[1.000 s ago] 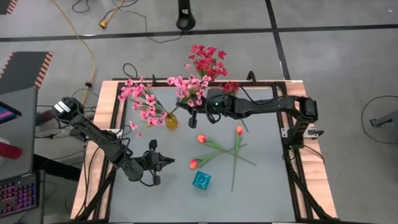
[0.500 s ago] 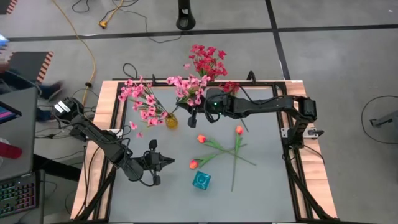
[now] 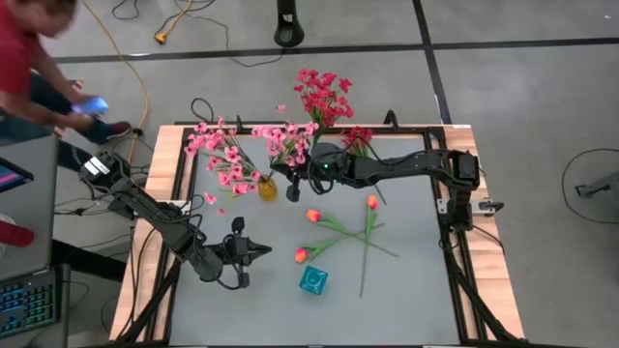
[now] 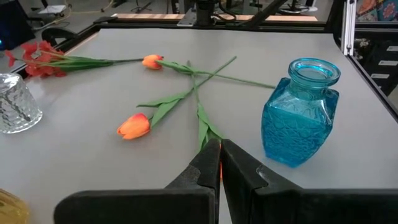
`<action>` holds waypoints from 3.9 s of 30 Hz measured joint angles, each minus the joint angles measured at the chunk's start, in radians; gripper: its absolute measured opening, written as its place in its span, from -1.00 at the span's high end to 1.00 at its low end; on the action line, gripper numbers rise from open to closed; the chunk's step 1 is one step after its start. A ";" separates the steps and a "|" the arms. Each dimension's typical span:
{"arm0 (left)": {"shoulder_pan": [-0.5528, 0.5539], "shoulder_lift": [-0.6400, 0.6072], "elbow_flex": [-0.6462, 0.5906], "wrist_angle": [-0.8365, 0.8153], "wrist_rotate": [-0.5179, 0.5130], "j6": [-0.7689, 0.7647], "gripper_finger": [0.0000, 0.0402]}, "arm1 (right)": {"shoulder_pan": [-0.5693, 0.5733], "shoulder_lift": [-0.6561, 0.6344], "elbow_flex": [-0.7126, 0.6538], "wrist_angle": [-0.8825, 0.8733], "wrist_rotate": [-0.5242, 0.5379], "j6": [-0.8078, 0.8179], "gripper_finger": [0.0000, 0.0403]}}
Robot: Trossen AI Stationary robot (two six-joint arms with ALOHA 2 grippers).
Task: Sort flowers into vase by color
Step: Put the pink flowers into the yellow vase, then put the red flowers into the transparent vase
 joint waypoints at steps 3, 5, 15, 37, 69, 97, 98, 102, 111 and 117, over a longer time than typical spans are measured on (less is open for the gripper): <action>0.000 0.000 0.000 0.000 0.000 0.000 0.99 | 0.001 0.000 0.000 0.013 0.000 0.000 0.76; 0.000 0.000 0.000 0.000 0.000 0.000 0.99 | 0.001 0.000 0.000 0.016 0.000 0.000 0.75; 0.000 0.000 0.000 0.000 0.000 -0.001 0.99 | 0.001 0.000 0.000 0.010 0.000 0.000 0.70; 0.000 0.000 0.000 0.000 0.000 -0.010 0.99 | 0.000 -0.015 0.169 -0.567 0.090 -0.017 -0.24; 0.000 0.000 0.000 0.000 0.003 -0.009 0.99 | 0.159 -0.048 0.388 -1.464 0.081 0.093 -0.23; -0.068 -0.001 0.002 0.116 0.002 0.131 0.99 | 0.182 -0.234 0.310 -1.595 0.092 0.154 -0.23; -0.070 -0.001 0.002 0.115 0.003 0.126 0.99 | 0.174 -0.255 0.283 -1.592 0.103 0.162 -0.23; -0.068 -0.001 0.002 0.113 0.010 0.106 0.99 | 0.132 -0.352 0.133 -1.523 0.159 0.222 -0.24; -0.067 0.000 0.002 0.114 0.002 0.123 0.99 | -0.050 -0.549 -0.219 -1.282 0.250 0.372 -0.24; -0.066 0.000 0.002 0.115 0.001 0.135 0.99 | -0.229 -0.547 -0.348 -1.126 0.263 0.452 -0.24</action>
